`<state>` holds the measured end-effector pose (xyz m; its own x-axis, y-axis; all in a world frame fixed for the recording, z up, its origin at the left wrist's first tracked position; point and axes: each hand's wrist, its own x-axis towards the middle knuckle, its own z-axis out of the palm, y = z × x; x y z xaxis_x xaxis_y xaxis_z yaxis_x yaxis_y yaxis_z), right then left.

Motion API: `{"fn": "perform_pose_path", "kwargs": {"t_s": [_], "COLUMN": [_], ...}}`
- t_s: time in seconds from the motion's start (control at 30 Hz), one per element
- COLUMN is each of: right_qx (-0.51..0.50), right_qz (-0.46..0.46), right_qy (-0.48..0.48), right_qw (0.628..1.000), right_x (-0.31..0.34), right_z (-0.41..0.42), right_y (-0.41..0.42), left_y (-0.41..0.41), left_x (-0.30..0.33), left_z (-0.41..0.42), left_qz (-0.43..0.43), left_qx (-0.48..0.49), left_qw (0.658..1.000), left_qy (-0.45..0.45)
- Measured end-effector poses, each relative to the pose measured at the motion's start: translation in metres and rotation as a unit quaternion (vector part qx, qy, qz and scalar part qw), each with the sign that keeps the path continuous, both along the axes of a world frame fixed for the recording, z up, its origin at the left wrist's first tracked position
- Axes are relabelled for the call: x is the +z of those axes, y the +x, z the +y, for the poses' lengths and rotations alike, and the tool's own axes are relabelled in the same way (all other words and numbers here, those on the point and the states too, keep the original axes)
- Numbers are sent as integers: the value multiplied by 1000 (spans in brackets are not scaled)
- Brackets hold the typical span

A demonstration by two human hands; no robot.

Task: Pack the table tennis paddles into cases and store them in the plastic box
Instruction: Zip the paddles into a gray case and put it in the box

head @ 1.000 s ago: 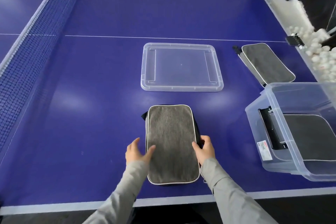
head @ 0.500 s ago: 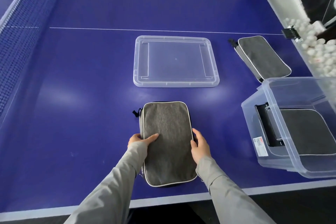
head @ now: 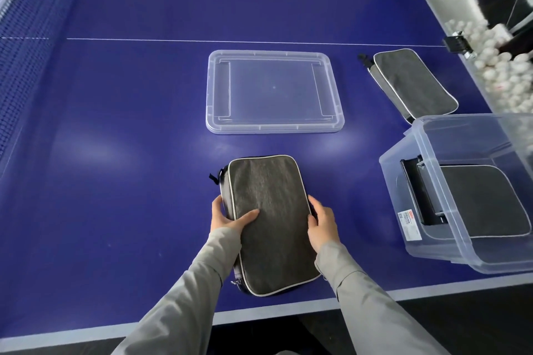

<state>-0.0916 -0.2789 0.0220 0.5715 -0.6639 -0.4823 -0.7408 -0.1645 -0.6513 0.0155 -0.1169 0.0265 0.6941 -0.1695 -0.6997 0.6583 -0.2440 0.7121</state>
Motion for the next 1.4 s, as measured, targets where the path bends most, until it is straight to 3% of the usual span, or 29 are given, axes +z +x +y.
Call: {"fn": "perform_pose_path", "kwargs": {"t_s": [0.1,0.2,0.27,0.37,0.5,0.67,0.77,0.97,1.17,1.4], "right_qx": [11,9,14,41,69,17,45,131,108,32], "right_qz": [-35,-121,-182,-223,-211,-192,-194,-232,-246,-209], "right_qy": [-136,-314,-363,-338,-319,-346,-370,-431,-390,-332], "right_qw": [990,941,914,914,921,918,907,862,881,919], "right_x": [12,30,38,43,44,48,48,51,56,60], "right_z": [8,24,39,67,93,97,94,88,81,47], "right_y": [-12,-33,-47,-57,-47,-23,-20,-22,-32,-32], "left_y": [-3,-5,-2,4,10,14,16,19,20,17], "left_x": [6,13,19,30,43,49,52,56,66,70], "left_z": [-5,-13,-18,-26,-34,-39,-37,-24,-12,7], "left_qz": [6,14,18,37,30,24,23,15,24,21], "left_qx": [38,116,176,248,326,395,419,404,395,320], "left_qw": [999,993,984,968,945,918,907,914,918,945], "left_qy": [-11,-11,-9,-12,-24,-28,-30,-36,-36,-56]}}
